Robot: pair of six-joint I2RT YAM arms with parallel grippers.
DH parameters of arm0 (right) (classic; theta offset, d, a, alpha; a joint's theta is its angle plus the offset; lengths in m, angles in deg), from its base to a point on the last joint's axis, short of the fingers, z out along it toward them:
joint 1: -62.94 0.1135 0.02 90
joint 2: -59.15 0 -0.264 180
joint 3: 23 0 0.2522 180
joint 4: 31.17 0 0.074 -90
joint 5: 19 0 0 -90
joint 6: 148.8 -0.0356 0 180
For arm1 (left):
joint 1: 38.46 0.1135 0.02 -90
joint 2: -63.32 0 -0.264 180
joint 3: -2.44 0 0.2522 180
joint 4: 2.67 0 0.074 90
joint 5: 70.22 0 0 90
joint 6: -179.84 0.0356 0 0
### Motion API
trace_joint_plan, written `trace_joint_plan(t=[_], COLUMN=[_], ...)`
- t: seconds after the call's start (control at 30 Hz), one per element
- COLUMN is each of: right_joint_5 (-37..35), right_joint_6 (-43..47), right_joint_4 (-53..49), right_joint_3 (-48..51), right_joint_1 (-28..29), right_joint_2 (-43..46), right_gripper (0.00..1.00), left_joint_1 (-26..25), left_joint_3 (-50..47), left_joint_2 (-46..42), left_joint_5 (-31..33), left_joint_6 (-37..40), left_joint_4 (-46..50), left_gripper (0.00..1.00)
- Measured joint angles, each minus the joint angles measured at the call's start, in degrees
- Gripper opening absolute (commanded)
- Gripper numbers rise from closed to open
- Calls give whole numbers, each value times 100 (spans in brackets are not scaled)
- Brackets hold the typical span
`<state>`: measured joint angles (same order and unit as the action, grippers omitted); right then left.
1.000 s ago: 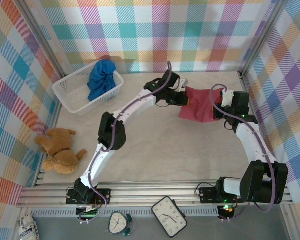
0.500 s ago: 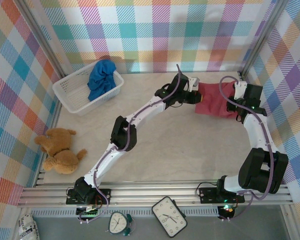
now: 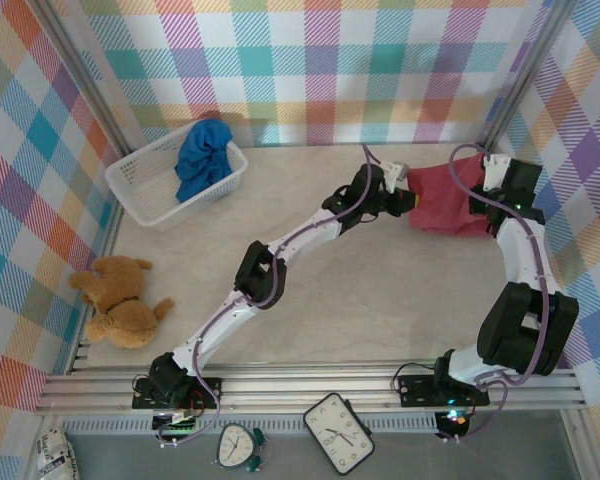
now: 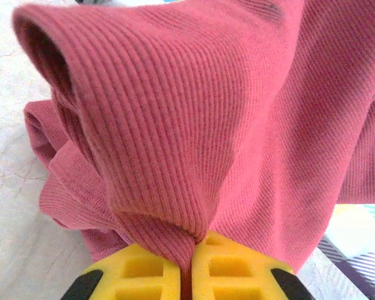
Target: Fold and stack the tank tops
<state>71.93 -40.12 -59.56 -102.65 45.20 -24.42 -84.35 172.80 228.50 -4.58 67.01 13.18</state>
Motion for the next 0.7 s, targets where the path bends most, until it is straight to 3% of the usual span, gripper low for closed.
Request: trace_joint_plan(t=[0.13, 0.2, 0.3, 0.37, 0.47, 0.53, 0.6, 0.7], right_joint_5=[-50, -59, -116, -140, -138, -125, -111, -120], right_joint_6=[74, 136, 192, 219, 245, 275, 310, 385], right_joint_4=[4, 9, 61, 118, 289, 361, 354, 455], right_joint_3=[-11, -35, -68, -109, -140, -151, -264, -452], right_joint_1=[-76, -151, -278, -345, -444, -518, -597, -673], right_joint_2=[-175, -332, -623, -866, -1263, -1515, -1808, -2153], right_gripper=[0, 0, 0, 0, 5, 15, 35, 42], left_joint_1=[-48, -50, -48, -44, -2, 33, 63, 105], left_joint_3=[57, 79, 83, 85, 85, 107, 111, 116], left_joint_2=[254, 376, 501, 546, 560, 560, 560, 557], left_joint_5=[111, 181, 343, 415, 452, 446, 413, 326], left_joint_6=[-142, -155, -271, -297, -363, -376, -378, -398], left_joint_4=[-284, -376, -426, -422, -400, -367, -350, -251], left_gripper=[22, 33, 35, 45, 45, 46, 51, 54])
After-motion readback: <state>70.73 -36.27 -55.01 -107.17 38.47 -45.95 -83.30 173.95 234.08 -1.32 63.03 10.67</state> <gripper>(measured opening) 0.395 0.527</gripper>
